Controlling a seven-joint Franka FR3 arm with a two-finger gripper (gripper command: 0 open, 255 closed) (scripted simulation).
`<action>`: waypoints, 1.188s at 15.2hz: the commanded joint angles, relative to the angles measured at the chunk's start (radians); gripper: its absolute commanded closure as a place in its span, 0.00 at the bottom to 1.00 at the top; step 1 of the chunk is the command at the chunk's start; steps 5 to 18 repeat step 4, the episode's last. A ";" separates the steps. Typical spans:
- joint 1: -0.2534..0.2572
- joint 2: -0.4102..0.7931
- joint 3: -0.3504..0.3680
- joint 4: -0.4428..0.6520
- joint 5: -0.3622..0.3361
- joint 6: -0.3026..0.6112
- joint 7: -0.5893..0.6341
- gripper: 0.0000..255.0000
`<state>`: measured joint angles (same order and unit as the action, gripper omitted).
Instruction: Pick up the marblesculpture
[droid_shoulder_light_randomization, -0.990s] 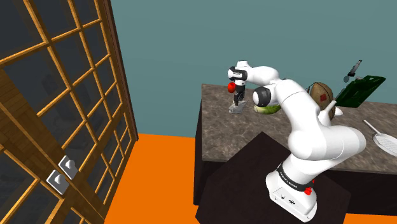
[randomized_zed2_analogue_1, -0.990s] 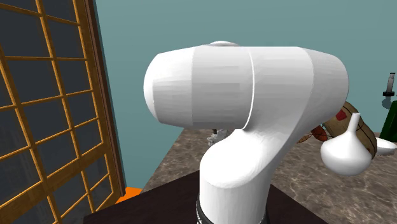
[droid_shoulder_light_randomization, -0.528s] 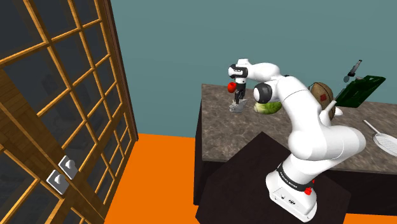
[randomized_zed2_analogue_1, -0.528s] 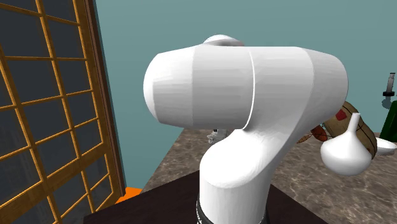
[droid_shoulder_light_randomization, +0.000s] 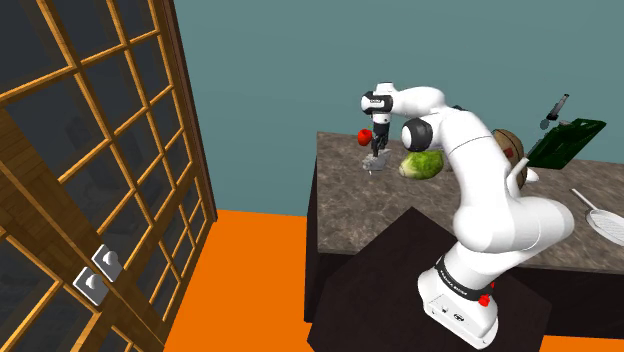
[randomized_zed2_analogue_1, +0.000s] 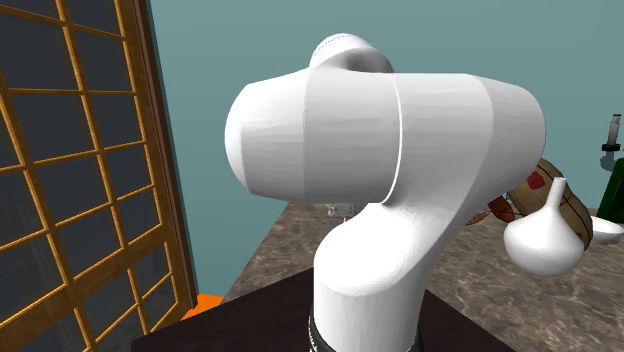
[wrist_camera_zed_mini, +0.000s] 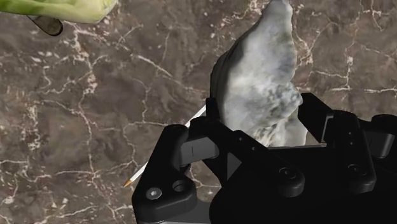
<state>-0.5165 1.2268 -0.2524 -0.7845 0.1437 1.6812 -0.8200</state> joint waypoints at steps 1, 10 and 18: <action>0.001 -0.013 -0.001 0.004 -0.001 -0.017 0.000 1.00; 0.002 -0.024 -0.002 -0.001 -0.002 -0.023 -0.001 1.00; 0.002 -0.024 -0.002 -0.001 -0.002 -0.023 -0.001 1.00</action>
